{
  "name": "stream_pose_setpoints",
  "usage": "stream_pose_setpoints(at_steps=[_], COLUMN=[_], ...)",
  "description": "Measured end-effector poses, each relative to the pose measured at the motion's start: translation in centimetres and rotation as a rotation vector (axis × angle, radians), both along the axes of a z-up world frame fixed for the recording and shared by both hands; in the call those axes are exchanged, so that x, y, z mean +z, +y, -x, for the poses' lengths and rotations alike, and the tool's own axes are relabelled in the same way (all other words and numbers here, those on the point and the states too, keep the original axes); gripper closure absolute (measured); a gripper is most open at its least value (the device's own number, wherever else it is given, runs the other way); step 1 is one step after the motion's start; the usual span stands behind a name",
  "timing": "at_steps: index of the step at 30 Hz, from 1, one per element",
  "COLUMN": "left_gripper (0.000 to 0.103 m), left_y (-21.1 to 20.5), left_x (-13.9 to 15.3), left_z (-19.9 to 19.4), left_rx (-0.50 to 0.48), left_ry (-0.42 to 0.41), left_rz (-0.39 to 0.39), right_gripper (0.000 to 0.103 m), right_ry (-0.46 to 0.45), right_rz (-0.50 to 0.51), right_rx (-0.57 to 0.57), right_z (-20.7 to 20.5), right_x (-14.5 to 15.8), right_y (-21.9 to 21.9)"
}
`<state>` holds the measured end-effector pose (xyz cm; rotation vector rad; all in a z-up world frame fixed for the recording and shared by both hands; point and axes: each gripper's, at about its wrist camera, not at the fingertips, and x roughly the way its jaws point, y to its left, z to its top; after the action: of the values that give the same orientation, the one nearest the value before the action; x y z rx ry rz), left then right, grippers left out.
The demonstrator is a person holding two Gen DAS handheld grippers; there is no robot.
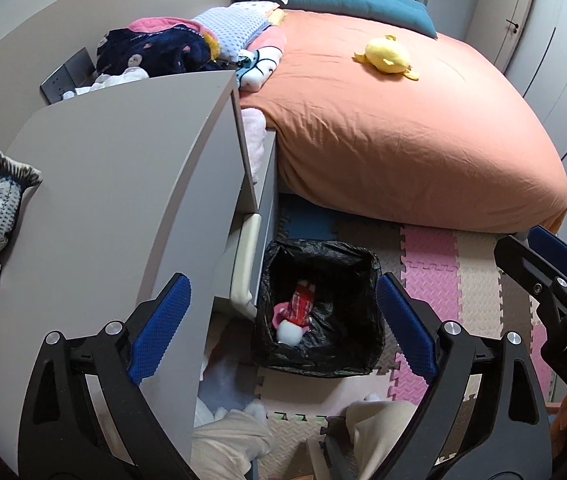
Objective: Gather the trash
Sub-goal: 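Open both tools to drop the doll and pink plush into the bin, then move both open tools back over the desk toward the yellow wrapper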
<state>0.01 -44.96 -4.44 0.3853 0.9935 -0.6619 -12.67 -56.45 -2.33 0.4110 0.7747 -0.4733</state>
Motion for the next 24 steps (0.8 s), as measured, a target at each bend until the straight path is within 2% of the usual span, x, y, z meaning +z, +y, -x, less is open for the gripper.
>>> stream_pose_setpoints(at_steps=[12, 19, 24], left_gripper=[0.012, 0.012, 0.012], left_y=[2.7, 5.4, 8.0], left_x=[2.1, 3.2, 3.8], left_z=[-0.7, -1.5, -2.5], left_rx=[0.024, 0.062, 0.103], left_ry=[-0.021, -0.029, -0.034], left_rz=[0.039, 0.058, 0.069], right_gripper=[0.045, 0.041, 0.026], right_ry=[-0.014, -0.026, -0.031], right_rz=[0.027, 0.042, 0.053], right_rx=[0.051, 0.109, 0.145], right_z=[-1.3, -3.1, -4.6], right_x=[2.0, 3.3, 4.0], right_y=[2.8, 5.4, 7.5])
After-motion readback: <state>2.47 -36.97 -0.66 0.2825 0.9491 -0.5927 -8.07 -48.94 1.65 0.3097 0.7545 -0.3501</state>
